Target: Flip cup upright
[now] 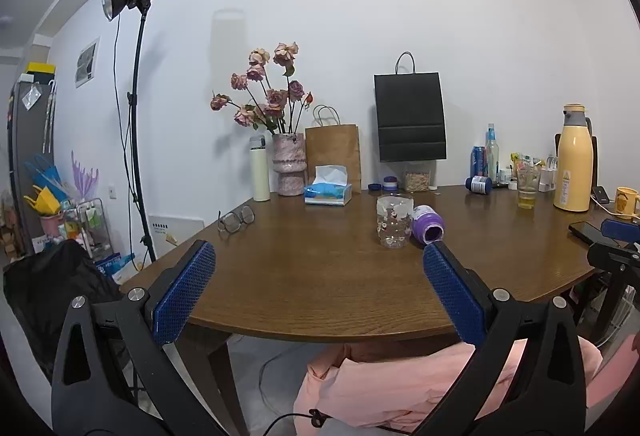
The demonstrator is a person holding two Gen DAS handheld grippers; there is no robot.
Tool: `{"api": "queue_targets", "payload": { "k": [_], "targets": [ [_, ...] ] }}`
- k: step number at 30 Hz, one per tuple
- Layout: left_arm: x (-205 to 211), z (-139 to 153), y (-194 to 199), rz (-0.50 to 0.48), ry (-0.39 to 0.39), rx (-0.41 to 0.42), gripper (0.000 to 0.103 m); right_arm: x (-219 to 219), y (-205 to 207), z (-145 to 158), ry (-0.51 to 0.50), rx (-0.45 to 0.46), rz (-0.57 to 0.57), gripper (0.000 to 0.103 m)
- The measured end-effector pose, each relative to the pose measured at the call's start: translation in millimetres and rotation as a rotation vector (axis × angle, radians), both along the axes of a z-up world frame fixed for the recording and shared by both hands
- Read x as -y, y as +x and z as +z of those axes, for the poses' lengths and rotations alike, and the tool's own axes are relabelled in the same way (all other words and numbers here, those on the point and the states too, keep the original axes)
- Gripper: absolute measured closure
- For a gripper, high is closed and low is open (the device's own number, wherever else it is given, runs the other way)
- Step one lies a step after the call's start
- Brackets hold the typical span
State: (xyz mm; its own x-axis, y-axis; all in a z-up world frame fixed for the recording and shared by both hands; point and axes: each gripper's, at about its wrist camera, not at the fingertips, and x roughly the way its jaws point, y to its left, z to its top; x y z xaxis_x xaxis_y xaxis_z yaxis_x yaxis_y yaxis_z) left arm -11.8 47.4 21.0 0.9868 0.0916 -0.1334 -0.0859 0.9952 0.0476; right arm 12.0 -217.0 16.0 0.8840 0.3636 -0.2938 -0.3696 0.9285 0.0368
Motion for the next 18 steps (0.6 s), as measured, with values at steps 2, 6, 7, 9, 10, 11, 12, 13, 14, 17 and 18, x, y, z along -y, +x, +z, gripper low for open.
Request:
{"api": "queue_targets", "payload": {
  "k": [2,6,7,9,10,11,12,13,14,17,18],
  "targets": [
    [0.0,-0.2,-0.5,-0.001,0.001,0.002,0.000,-0.4,-0.5,-0.4,-0.008,0.004,0.002,0.014],
    [1.1,0.0,-1.2,0.003,0.001,0.003,0.000,-3.0,-1.9,-1.1,-0.007,0.010,0.011,0.014],
    [1.2,0.0,-1.2,0.003,0.001,0.003,0.000,-2.6,-1.5,-0.8,-0.004,0.008,0.012,0.014],
    [-0.1,0.4,-0.6,0.002,0.000,0.002,0.000,-2.8,-1.1,-1.0,-0.005,0.007,0.011,0.014],
    [0.0,0.3,-0.6,0.000,0.000,0.001,0.000,-2.9,-1.6,-1.0,-0.010,0.012,0.007,0.014],
    [0.1,0.2,-0.6,-0.002,0.000,0.000,0.000,-3.0,-0.8,-0.9,-0.015,0.014,0.005,0.014],
    [-0.1,0.2,-0.6,-0.001,-0.001,0.000,0.000,-3.9,-0.4,-1.4,-0.022,0.015,0.004,0.014],
    [-0.5,0.4,-0.4,-0.001,-0.002,-0.001,0.000,-4.9,0.0,-2.1,-0.027,0.014,0.004,0.014],
    [-0.8,0.5,-0.4,-0.001,-0.002,-0.002,0.000,-5.5,0.0,-2.5,-0.028,0.014,0.003,0.014],
    [-2.1,1.0,-0.4,0.000,-0.001,0.000,0.000,-6.3,0.5,-3.4,-0.021,0.014,0.008,0.014],
    [-2.0,1.0,-0.4,-0.001,-0.001,0.000,0.000,-6.7,0.6,-3.8,-0.022,0.015,0.009,0.014]
  ]
}}
